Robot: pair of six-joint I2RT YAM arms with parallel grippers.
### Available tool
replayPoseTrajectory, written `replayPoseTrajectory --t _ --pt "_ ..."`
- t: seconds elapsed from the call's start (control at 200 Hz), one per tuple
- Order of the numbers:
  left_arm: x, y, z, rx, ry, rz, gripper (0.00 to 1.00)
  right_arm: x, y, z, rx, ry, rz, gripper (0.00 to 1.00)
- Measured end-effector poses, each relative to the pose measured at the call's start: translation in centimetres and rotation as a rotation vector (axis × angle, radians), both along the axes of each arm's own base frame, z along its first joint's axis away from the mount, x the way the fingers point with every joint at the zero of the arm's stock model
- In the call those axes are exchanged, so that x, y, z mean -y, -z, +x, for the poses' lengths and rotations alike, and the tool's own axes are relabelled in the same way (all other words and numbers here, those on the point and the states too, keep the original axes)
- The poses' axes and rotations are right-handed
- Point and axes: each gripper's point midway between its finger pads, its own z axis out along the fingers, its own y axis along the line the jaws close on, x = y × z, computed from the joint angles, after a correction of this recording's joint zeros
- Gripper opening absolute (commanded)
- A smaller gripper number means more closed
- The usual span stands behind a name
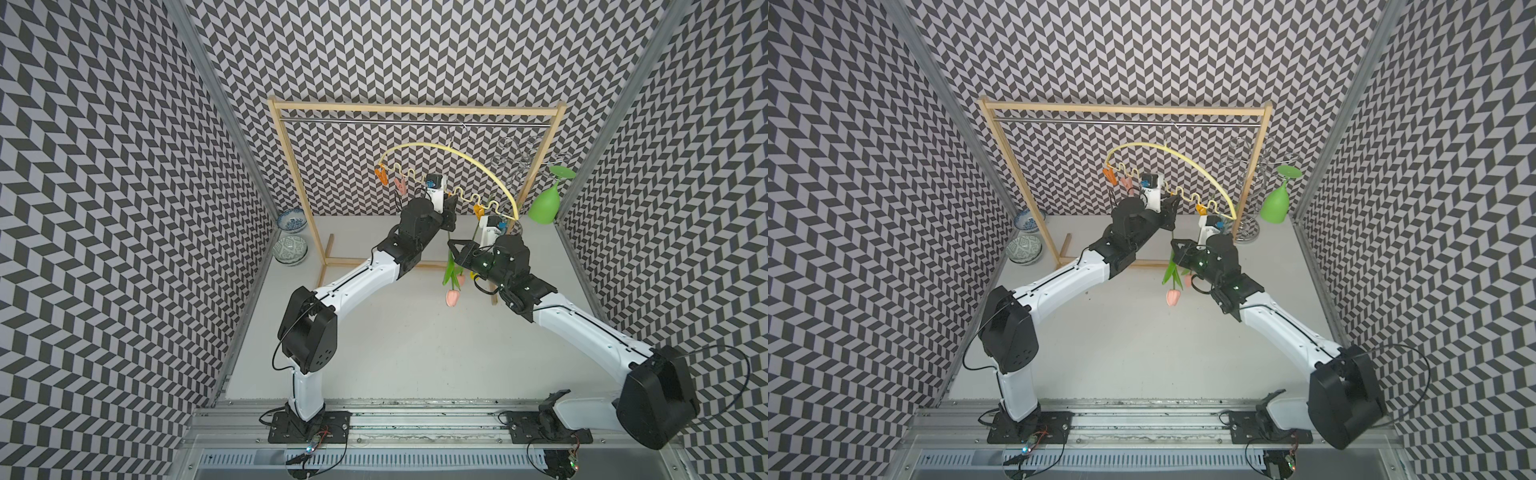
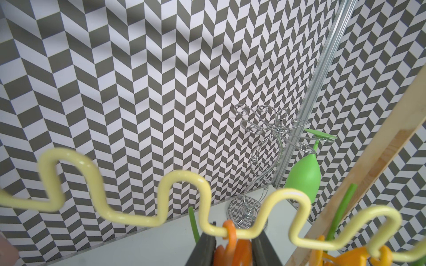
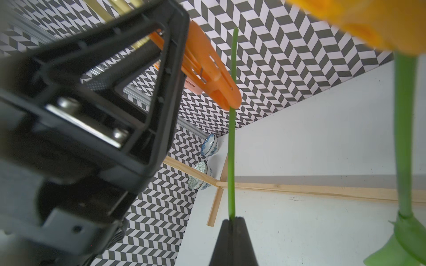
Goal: Dry the flowers on a clothes hanger
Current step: Clamp the flower onto the hanger.
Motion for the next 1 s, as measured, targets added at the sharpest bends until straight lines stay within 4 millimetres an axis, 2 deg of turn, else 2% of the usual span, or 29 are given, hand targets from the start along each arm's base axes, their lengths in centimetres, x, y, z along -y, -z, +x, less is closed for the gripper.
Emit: replayPoseTrajectory --t 0.406,0.746,0.911,1.001 --pt "0.10 0.00 -0.05 -0.003 0.012 -0.005 0.30 -0.03 0.39 0.53 0.001 0.003 0.001 0.00" --pt "0.07 0.36 -0.01 -0.021 0.017 -0.009 0.42 -0.39 0.17 0.53 0.011 -0.016 0.011 0.00" --pt "0.10 0.54 -0.03 -0.028 0.019 -0.007 0.57 -0.40 -0.01 0.56 0.018 -0.015 0.014 0.00" --pt "0.12 0.64 -0.05 -0.032 0.021 -0.010 0.59 -0.40 -0.02 0.57 0.018 -0.015 0.014 0.00"
